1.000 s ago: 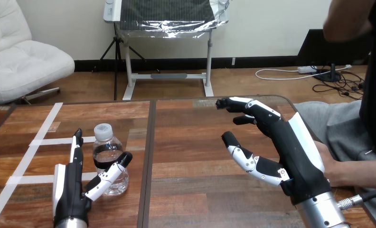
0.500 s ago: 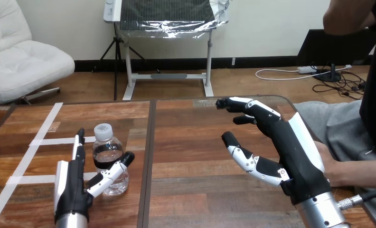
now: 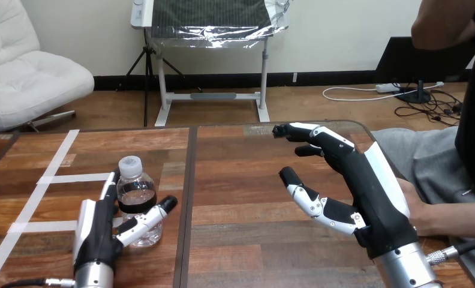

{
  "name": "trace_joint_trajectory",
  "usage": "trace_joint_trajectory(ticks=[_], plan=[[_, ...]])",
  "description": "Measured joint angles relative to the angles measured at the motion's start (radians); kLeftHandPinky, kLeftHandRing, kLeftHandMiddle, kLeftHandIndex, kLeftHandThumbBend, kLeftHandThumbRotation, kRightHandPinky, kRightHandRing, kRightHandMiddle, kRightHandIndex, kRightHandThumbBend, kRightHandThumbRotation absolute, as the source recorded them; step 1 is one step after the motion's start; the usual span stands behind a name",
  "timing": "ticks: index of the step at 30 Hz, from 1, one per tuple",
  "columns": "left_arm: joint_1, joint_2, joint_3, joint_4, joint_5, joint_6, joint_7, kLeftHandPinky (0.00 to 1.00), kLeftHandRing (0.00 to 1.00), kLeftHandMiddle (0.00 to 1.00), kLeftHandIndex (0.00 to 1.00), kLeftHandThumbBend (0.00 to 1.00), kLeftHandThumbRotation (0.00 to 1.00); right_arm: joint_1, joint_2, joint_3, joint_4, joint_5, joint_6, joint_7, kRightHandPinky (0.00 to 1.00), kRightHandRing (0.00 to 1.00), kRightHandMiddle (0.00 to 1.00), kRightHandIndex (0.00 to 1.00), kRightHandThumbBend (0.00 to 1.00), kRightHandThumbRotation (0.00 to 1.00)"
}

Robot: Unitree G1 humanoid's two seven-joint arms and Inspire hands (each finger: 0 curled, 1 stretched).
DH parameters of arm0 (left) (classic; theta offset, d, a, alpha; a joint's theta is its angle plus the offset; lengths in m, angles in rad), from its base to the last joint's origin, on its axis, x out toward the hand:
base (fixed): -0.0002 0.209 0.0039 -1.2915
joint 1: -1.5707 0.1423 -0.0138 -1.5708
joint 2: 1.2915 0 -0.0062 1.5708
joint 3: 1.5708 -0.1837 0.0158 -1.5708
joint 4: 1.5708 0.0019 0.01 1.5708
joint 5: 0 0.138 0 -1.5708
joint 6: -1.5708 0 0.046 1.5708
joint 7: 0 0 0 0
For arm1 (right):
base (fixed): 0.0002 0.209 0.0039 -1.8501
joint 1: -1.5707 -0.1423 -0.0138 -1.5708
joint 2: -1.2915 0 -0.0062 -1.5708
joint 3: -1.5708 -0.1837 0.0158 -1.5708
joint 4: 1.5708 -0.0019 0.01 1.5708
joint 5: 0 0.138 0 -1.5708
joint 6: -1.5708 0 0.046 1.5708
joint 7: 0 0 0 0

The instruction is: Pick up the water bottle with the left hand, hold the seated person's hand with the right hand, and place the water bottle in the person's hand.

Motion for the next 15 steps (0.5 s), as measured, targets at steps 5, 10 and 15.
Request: trace_joint_trajectory(ticks=[5,10,15], plan=[[-0.022,0.011,-0.005,0.019,0.022,0.006,-0.017,0.79,0.86,0.91,0.92,0.97,0.48,0.000,0.000,0.000,0.000,0.000,0.000,0.000,0.74,0.81,0.81,0.73,0.35,0.00],[-0.046,0.021,-0.012,0.032,0.035,0.022,-0.033,0.77,0.85,0.90,0.91,0.98,0.47,0.000,0.000,0.000,0.000,0.000,0.000,0.000,0.75,0.81,0.81,0.73,0.35,0.00],[-0.068,0.026,-0.021,0.039,0.049,0.048,-0.042,0.77,0.85,0.89,0.90,1.00,0.46,0.000,0.000,0.000,0.000,-0.002,0.000,0.000,0.75,0.81,0.81,0.73,0.35,0.00]])
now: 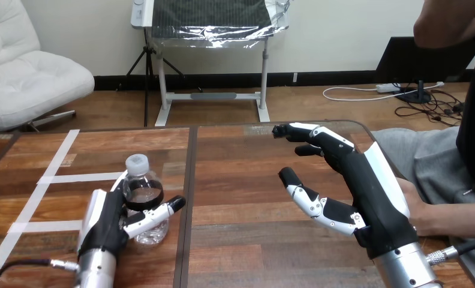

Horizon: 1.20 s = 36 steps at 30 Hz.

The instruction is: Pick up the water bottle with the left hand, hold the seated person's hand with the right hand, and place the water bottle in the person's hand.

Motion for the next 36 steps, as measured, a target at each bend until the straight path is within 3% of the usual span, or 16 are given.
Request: trace_joint_trajectory(ticks=[12,18,23,26,32,36], plan=[[-0.048,0.003,-0.012,0.013,0.024,0.058,-0.022,0.78,0.85,0.87,0.87,1.00,0.44,0.000,0.000,0.000,0.000,-0.005,0.000,0.000,0.75,0.81,0.81,0.73,0.35,0.00],[-0.065,-0.001,-0.017,0.028,0.028,0.064,-0.018,0.72,0.79,0.80,0.80,0.95,0.32,0.000,0.000,0.000,0.000,-0.005,0.000,0.000,0.75,0.81,0.81,0.73,0.35,0.00],[-0.080,-0.015,-0.012,0.058,0.018,0.056,0.017,0.65,0.71,0.73,0.73,0.90,0.19,0.000,0.000,0.000,0.000,-0.005,0.000,0.000,0.75,0.81,0.81,0.73,0.35,0.00],[-0.089,-0.027,-0.003,0.085,0.001,0.034,0.044,0.56,0.62,0.64,0.65,0.84,0.08,0.000,0.000,0.000,0.000,-0.005,0.000,0.000,0.75,0.81,0.81,0.73,0.35,0.00],[-0.100,-0.047,0.002,0.139,-0.015,-0.018,0.111,0.45,0.50,0.53,0.54,0.75,0.02,0.000,0.000,-0.001,0.000,-0.006,0.000,0.000,0.75,0.81,0.81,0.73,0.35,0.00],[-0.103,-0.053,0.000,0.171,-0.014,-0.051,0.147,0.43,0.46,0.49,0.50,0.70,0.01,0.000,0.000,-0.001,0.000,-0.007,0.000,0.000,0.75,0.81,0.82,0.73,0.35,0.00]])
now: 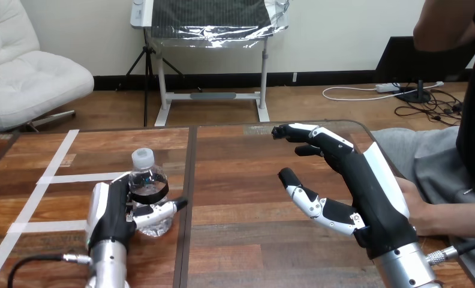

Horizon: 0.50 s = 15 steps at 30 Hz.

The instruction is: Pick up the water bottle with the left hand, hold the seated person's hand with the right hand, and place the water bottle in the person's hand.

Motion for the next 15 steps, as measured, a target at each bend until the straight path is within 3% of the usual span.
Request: trace_joint_trajectory(ticks=[15], plan=[[-0.007,0.000,-0.003,0.062,0.013,-0.076,0.052,0.43,0.44,0.47,0.49,0.66,0.00,0.000,0.000,0.000,0.000,-0.002,0.005,0.000,0.75,0.82,0.82,0.73,0.35,0.00]])
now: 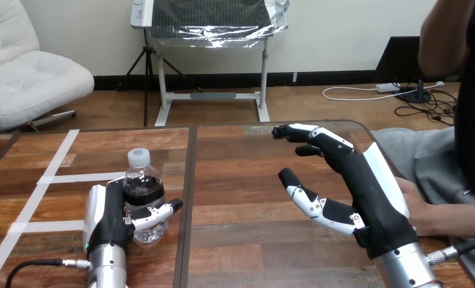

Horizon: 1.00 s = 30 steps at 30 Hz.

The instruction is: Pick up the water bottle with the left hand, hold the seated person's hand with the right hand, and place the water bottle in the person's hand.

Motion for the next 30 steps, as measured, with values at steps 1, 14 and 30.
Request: trace_joint_trajectory(ticks=[1,14,30], plan=[[0.000,0.000,0.000,0.003,0.001,-0.005,0.002,0.42,0.44,0.47,0.49,0.66,0.00,0.000,0.000,0.000,0.000,0.000,0.000,0.000,0.75,0.81,0.82,0.73,0.35,0.00],[0.001,0.000,0.001,0.051,0.001,-0.097,0.019,0.41,0.43,0.47,0.49,0.65,0.00,0.000,0.000,0.000,-0.001,0.004,0.014,0.000,0.75,0.81,0.81,0.74,0.35,0.00],[0.186,-0.054,0.001,-0.213,-0.089,-0.201,-0.048,0.43,0.43,0.44,0.48,0.69,0.00,0.004,-0.002,-0.006,-0.002,0.006,0.014,-0.001,0.68,0.78,0.80,0.72,0.40,0.00]])
